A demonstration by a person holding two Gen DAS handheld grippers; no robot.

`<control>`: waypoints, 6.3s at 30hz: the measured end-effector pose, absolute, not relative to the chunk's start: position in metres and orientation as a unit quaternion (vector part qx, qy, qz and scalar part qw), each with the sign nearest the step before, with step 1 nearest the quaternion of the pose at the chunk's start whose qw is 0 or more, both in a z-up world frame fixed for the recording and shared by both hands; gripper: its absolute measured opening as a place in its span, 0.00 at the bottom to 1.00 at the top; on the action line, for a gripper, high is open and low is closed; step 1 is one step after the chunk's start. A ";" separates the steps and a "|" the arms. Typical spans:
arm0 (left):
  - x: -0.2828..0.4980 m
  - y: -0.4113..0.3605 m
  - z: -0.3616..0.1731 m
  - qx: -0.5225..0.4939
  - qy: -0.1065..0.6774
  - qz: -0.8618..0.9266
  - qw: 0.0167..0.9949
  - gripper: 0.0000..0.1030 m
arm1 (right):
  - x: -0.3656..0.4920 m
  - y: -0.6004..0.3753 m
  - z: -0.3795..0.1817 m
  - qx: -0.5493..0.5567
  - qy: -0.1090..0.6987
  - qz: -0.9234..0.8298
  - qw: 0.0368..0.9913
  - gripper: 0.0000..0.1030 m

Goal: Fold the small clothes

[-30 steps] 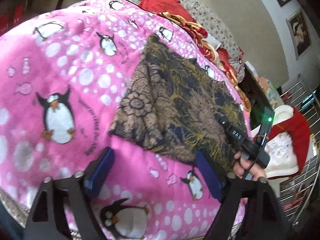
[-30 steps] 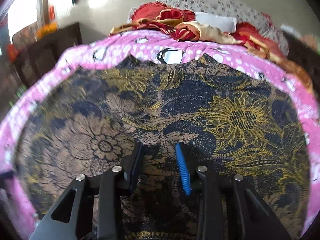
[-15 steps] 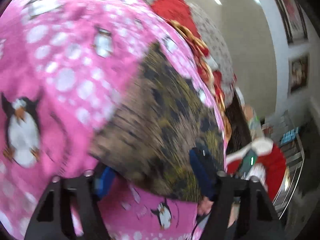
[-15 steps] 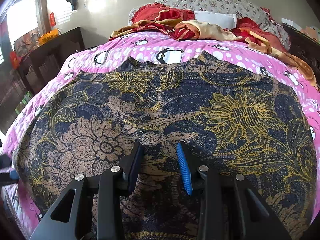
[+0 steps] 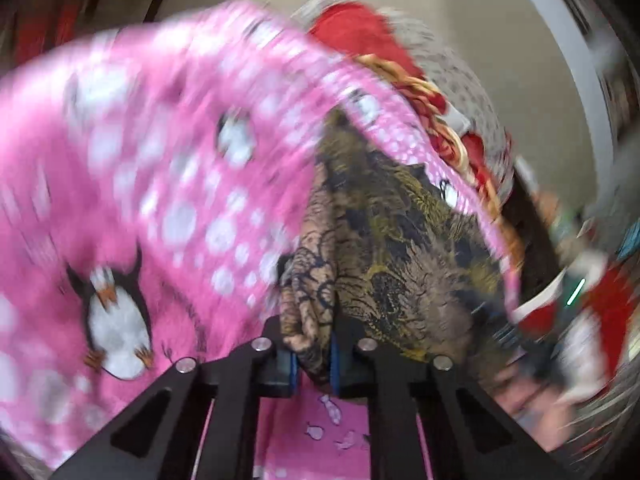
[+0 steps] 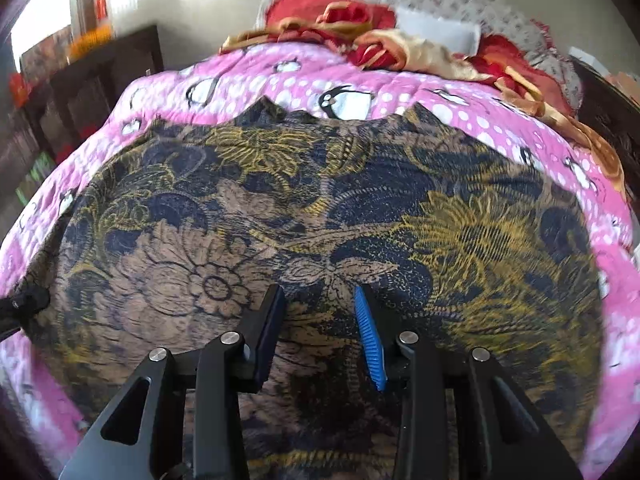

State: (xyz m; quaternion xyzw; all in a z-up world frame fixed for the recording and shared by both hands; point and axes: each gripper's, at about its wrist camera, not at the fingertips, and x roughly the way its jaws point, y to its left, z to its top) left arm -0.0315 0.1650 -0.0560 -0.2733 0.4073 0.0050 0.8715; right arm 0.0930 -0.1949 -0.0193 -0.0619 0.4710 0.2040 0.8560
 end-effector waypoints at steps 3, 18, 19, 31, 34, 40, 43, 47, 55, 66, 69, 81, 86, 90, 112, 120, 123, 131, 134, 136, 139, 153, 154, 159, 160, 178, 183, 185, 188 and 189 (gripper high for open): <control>-0.047 0.112 -0.018 -0.096 0.326 0.019 0.940 0.09 | 0.108 -0.182 0.026 -0.013 0.453 0.256 0.854 0.49; -0.038 0.046 0.015 -0.029 0.247 -0.072 0.966 0.09 | 0.209 -0.013 0.031 -0.094 0.597 0.343 0.719 0.52; -0.038 0.046 0.015 -0.031 0.247 -0.074 0.966 0.09 | 0.211 -0.007 0.029 -0.113 0.601 0.335 0.717 0.52; -0.045 0.045 0.019 -0.053 0.243 -0.107 0.962 0.08 | 0.225 0.021 0.017 -0.197 0.612 0.300 0.704 0.30; -0.046 0.045 0.020 -0.060 0.244 -0.115 0.961 0.08 | 0.227 0.016 0.023 -0.196 0.610 0.301 0.707 0.22; -0.045 0.039 0.024 -0.092 0.254 -0.159 0.950 0.08 | 0.237 -0.034 0.049 -0.169 0.604 0.306 0.716 0.20; -0.041 0.022 0.028 -0.086 0.257 -0.180 0.946 0.07 | 0.243 -0.063 0.054 -0.166 0.604 0.300 0.720 0.20; -0.035 -0.011 0.032 -0.069 0.263 -0.213 0.938 0.07 | 0.253 -0.106 0.055 -0.147 0.607 0.293 0.724 0.19; -0.019 -0.103 0.022 -0.022 0.290 -0.274 0.917 0.07 | 0.265 -0.189 0.036 -0.132 0.614 0.279 0.726 0.19; -0.020 -0.196 0.000 0.008 0.317 -0.323 0.892 0.07 | 0.260 -0.297 0.017 -0.129 0.617 0.269 0.728 0.19; -0.021 -0.211 -0.014 0.020 0.333 -0.324 0.885 0.07 | 0.257 -0.318 0.008 -0.111 0.616 0.274 0.730 0.19; -0.023 -0.231 -0.045 0.042 0.379 -0.351 0.855 0.16 | 0.247 -0.353 -0.005 -0.037 0.581 0.257 0.772 0.26; -0.042 -0.218 -0.033 0.044 0.377 -0.375 0.846 0.17 | 0.218 -0.382 0.031 -0.005 0.540 0.222 0.812 0.27; -0.048 -0.154 -0.005 0.025 0.360 -0.336 0.870 0.25 | 0.154 -0.380 0.060 -0.030 0.488 0.283 0.825 0.27; 0.041 -0.075 -0.006 -0.053 0.370 -0.184 0.909 0.03 | 0.058 -0.352 0.025 -0.071 0.451 0.243 0.856 0.27; 0.128 -0.097 -0.072 -0.089 0.490 -0.140 0.856 0.03 | 0.118 -0.331 -0.031 -0.086 0.513 0.125 0.845 0.27; 0.126 -0.094 -0.052 -0.086 0.477 -0.149 0.862 0.03 | 0.116 -0.344 -0.019 -0.052 0.512 0.140 0.846 0.27; 0.190 -0.102 -0.006 -0.097 0.398 -0.107 0.906 0.27 | 0.164 -0.333 0.019 0.050 0.441 0.077 0.893 0.28; 0.211 -0.114 -0.029 -0.079 0.412 -0.090 0.903 0.29 | 0.188 -0.331 -0.004 0.065 0.445 0.046 0.892 0.28; 0.218 -0.116 -0.046 -0.068 0.416 -0.082 0.903 0.31 | 0.196 -0.333 -0.030 0.038 0.449 0.036 0.892 0.35; 0.215 -0.115 -0.061 -0.075 0.410 -0.079 0.905 0.32 | 0.191 -0.343 -0.043 0.039 0.432 0.062 0.899 0.38; 0.228 -0.126 -0.072 -0.056 0.421 -0.065 0.903 0.37 | 0.196 -0.350 -0.051 0.066 0.442 0.075 0.891 0.41; 0.229 -0.126 -0.070 -0.055 0.424 -0.068 0.902 0.38 | 0.195 -0.351 -0.050 0.070 0.442 0.078 0.891 0.42; 0.231 -0.101 -0.024 -0.054 0.459 -0.123 0.878 0.61 | 0.196 -0.376 -0.023 0.115 0.486 0.145 0.854 0.44; 0.223 -0.093 -0.016 -0.057 0.445 -0.125 0.885 0.80 | 0.188 -0.391 -0.009 0.136 0.471 0.158 0.857 0.45; 0.137 -0.054 -0.073 -0.147 0.483 -0.265 0.821 0.85 | 0.146 -0.453 -0.077 0.248 0.444 0.304 0.805 0.92; 0.140 -0.041 -0.075 -0.173 0.488 -0.255 0.817 0.54 | 0.141 -0.447 -0.074 0.256 0.434 0.359 0.786 0.82; 0.140 -0.033 -0.078 -0.179 0.488 -0.260 0.814 0.52 | 0.137 -0.440 -0.078 0.236 0.449 0.386 0.770 0.72; 0.143 -0.036 -0.079 -0.172 0.485 -0.259 0.817 0.55 | 0.147 -0.447 -0.083 0.259 0.441 0.371 0.775 0.60; 0.144 -0.038 -0.079 -0.171 0.483 -0.256 0.820 0.58 | 0.152 -0.450 -0.082 0.276 0.436 0.360 0.777 0.60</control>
